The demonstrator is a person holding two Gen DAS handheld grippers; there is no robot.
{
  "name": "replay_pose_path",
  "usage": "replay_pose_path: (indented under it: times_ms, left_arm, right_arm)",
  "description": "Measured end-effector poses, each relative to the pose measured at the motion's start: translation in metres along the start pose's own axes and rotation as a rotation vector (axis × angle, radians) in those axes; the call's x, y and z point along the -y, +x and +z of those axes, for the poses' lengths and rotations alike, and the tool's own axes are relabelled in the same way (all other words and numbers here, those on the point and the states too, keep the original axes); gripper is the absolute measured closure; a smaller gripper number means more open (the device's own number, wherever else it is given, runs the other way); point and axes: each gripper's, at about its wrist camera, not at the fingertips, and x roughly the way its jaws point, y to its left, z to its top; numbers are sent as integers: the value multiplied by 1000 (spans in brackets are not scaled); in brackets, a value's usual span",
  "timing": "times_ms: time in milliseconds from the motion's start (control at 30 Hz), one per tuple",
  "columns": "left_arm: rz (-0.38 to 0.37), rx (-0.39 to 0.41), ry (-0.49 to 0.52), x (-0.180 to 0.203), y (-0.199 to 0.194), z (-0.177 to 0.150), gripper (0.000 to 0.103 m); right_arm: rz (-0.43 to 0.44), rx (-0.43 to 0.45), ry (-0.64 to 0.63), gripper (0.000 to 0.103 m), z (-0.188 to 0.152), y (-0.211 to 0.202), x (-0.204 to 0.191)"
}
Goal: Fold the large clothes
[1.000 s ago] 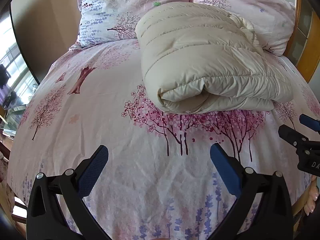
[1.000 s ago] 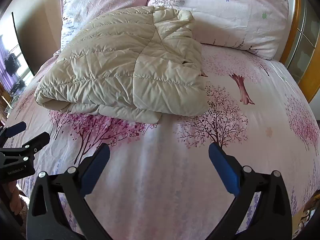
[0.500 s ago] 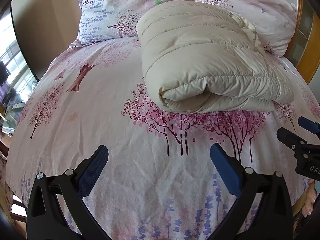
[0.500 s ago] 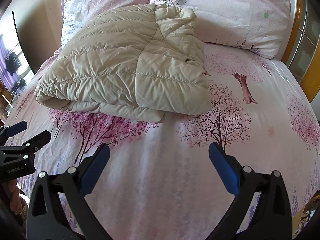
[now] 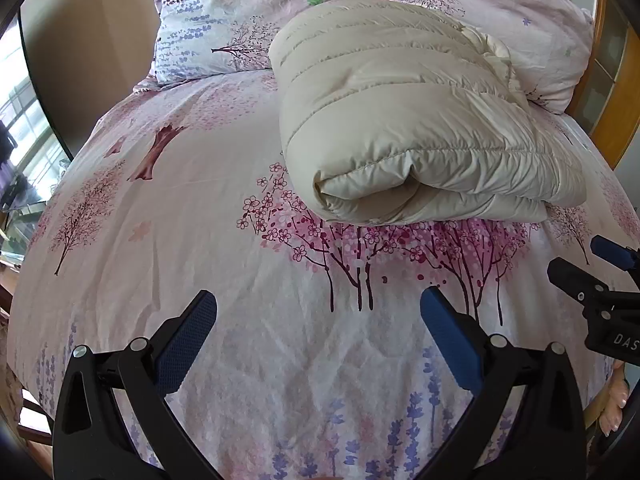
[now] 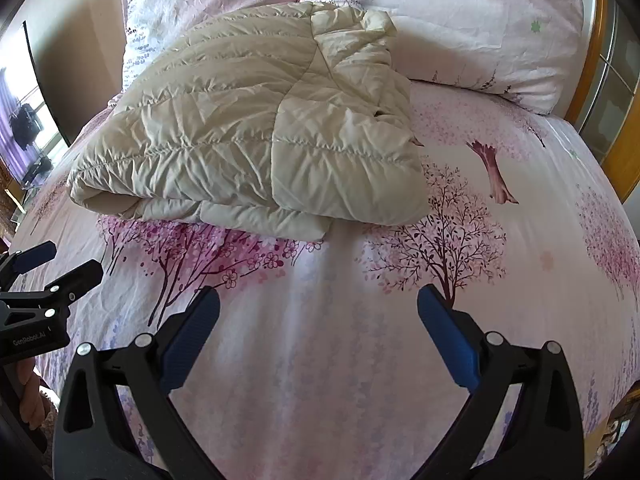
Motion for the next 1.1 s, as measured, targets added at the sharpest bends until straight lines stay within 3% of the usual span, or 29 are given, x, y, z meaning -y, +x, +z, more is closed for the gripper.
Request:
replay_pose_path:
  times_ms: [1100]
  left_arm:
    - [-13,-17,0,4,6,-1,1]
  right_arm:
    - [13,-15,6,4,-3,5,2]
